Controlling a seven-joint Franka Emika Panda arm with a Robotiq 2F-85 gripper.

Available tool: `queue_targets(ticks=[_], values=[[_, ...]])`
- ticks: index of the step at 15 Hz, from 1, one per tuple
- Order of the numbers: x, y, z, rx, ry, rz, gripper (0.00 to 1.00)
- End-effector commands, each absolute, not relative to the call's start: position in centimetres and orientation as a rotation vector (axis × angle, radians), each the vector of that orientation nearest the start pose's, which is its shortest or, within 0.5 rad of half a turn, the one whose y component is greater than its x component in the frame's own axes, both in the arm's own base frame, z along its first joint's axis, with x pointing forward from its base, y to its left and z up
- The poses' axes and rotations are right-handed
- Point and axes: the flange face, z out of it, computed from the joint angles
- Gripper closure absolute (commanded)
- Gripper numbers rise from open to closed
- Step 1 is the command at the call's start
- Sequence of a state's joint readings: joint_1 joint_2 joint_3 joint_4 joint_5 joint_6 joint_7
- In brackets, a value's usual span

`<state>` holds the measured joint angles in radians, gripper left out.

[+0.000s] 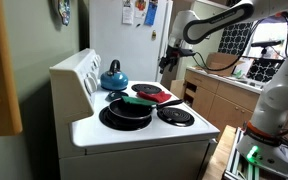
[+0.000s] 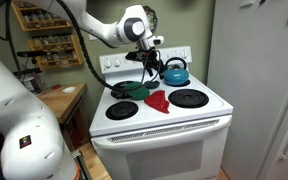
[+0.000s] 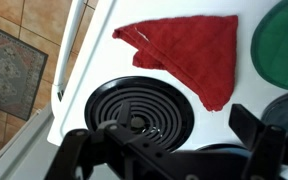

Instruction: Unfold the red towel on the stove

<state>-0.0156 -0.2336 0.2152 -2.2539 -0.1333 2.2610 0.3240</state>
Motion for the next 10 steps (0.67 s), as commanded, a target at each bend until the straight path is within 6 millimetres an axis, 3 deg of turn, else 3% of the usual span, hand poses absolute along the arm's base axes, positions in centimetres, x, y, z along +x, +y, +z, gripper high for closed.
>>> queue_targets(ticks=[1, 2, 3, 5, 10], values=[[55.4, 10.9, 46.5, -3.159, -0.168, -0.360, 0.00], [56.9, 11.4, 45.7, -3.131, -0.232, -0.310, 0.00], [53.4, 10.7, 47.5, -3.171, -0.122, -0.392, 0.00], [54.9, 10.7, 46.5, -3.164, -0.136, -0.367, 0.00], [54.4, 10.8, 47.7, -3.161, -0.136, -0.400, 0.00]])
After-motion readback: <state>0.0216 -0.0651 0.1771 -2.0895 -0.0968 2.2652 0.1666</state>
